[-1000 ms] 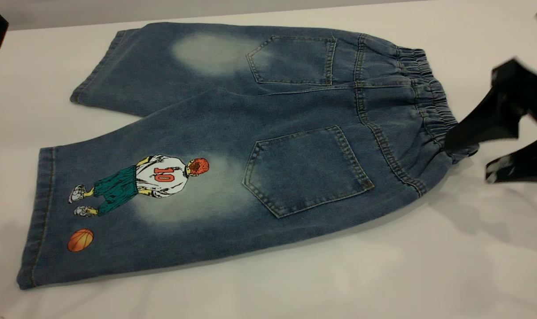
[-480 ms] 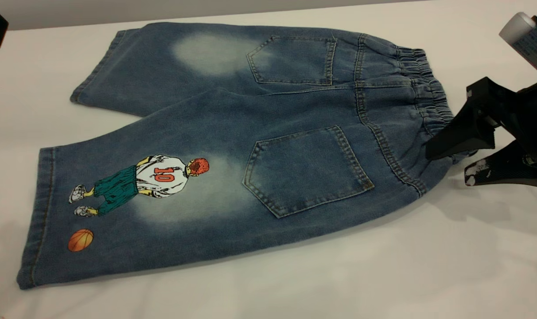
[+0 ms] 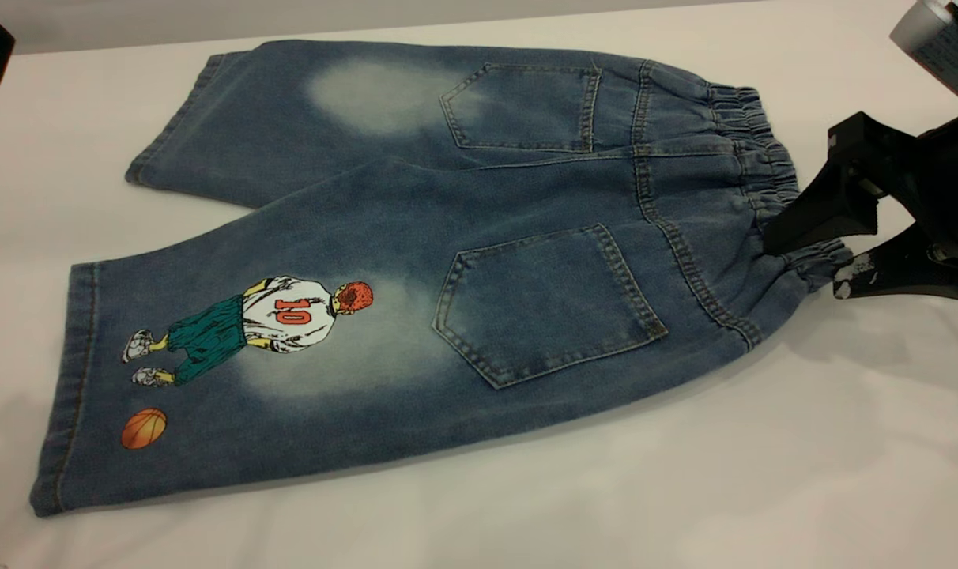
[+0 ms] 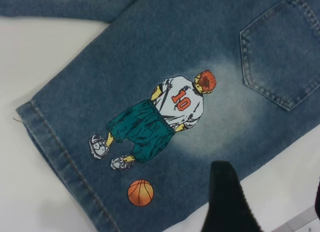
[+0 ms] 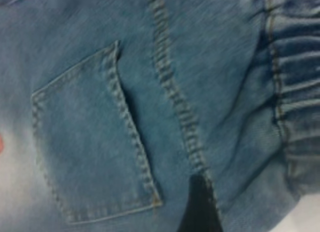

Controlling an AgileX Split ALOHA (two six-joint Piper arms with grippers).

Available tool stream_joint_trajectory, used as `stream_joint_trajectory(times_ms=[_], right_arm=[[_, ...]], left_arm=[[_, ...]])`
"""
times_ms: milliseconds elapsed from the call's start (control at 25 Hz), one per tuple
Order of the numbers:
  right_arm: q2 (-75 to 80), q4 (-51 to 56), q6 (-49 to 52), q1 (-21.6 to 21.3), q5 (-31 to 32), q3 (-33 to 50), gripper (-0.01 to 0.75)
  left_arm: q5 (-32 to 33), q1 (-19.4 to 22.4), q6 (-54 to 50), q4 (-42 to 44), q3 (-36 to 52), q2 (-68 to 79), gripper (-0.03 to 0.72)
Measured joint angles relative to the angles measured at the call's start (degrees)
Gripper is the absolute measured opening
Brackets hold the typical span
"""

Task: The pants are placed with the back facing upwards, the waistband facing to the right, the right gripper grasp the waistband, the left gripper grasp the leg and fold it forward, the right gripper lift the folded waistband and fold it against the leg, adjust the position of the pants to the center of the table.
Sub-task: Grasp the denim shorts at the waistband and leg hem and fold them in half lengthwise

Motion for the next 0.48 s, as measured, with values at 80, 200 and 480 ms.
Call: stream_joint_trajectory(times_ms=[80, 200, 480], right_arm=[[1.2, -0.1, 0.0, 0.0, -0.1, -0.8, 0.461], [3.1, -0.1, 0.7, -0.1, -0.3, -2.1, 0.461], [5.4, -0.6, 6.3, -0.6, -0.2, -2.2, 0.459]], left_arm=[[0.0, 0.0, 0.0, 0.0, 0.0, 0.0, 0.383], [0.0, 0.0, 0.0, 0.0, 0.0, 0.0, 0.383], [0.1, 0.0, 0.0, 0.0, 0.0, 0.0, 0.383]])
